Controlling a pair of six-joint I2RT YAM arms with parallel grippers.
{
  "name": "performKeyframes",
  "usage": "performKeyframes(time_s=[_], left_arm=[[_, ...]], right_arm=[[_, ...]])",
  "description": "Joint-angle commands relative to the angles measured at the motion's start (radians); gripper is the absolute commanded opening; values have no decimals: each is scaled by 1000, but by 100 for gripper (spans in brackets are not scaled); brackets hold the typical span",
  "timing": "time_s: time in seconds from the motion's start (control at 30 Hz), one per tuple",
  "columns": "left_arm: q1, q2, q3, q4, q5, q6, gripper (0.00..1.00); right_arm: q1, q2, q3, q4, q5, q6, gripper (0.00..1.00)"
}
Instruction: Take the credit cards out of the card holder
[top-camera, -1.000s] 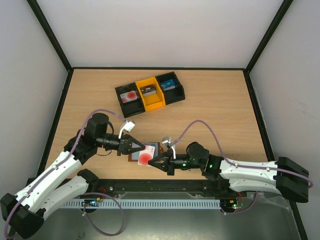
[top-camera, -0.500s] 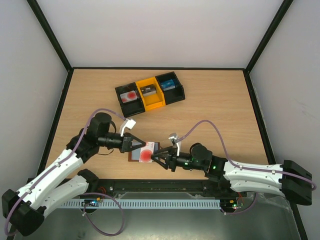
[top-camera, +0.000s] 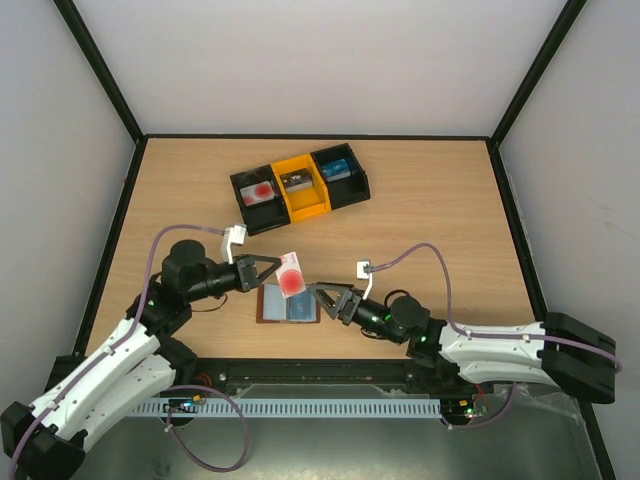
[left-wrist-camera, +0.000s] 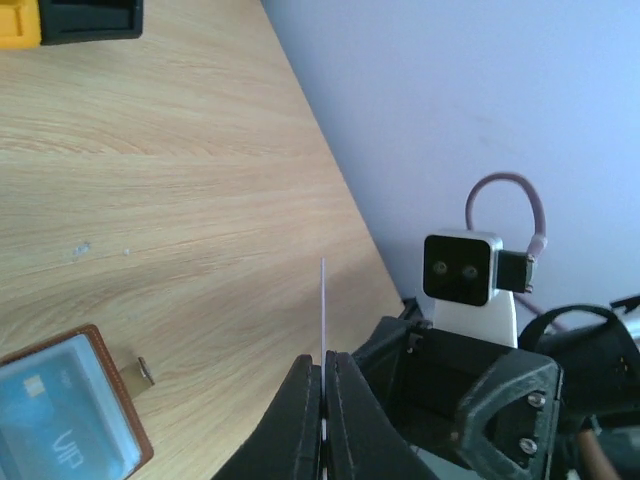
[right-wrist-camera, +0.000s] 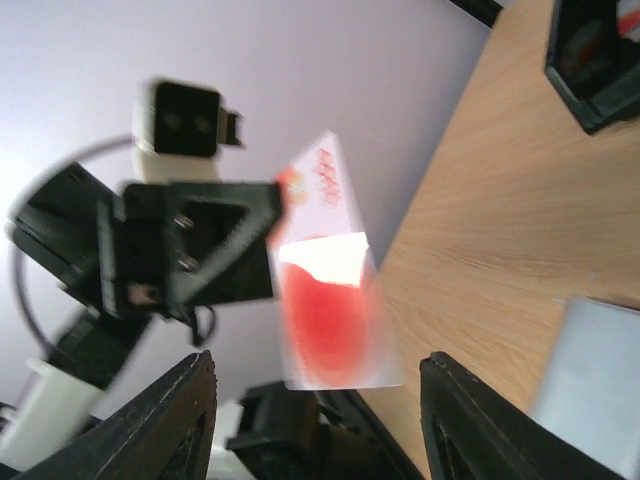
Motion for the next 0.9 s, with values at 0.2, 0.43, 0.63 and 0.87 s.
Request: performKeyframes(time_s=[0.2, 0.43, 0.63, 0.87], left_arm=[[4, -144, -206, 397, -107, -384, 3], [2, -183, -209, 409, -126, -405, 3], [3, -233, -301, 504, -120, -496, 3], [3, -293, -299, 438, -172, -465, 3]], right_arm=[[4, 197, 63, 365, 44, 262, 58], [4, 302, 125, 403, -9, 300, 54], [3, 333, 102, 449, 14, 336, 44], [4, 365, 86, 449, 20, 386, 58]])
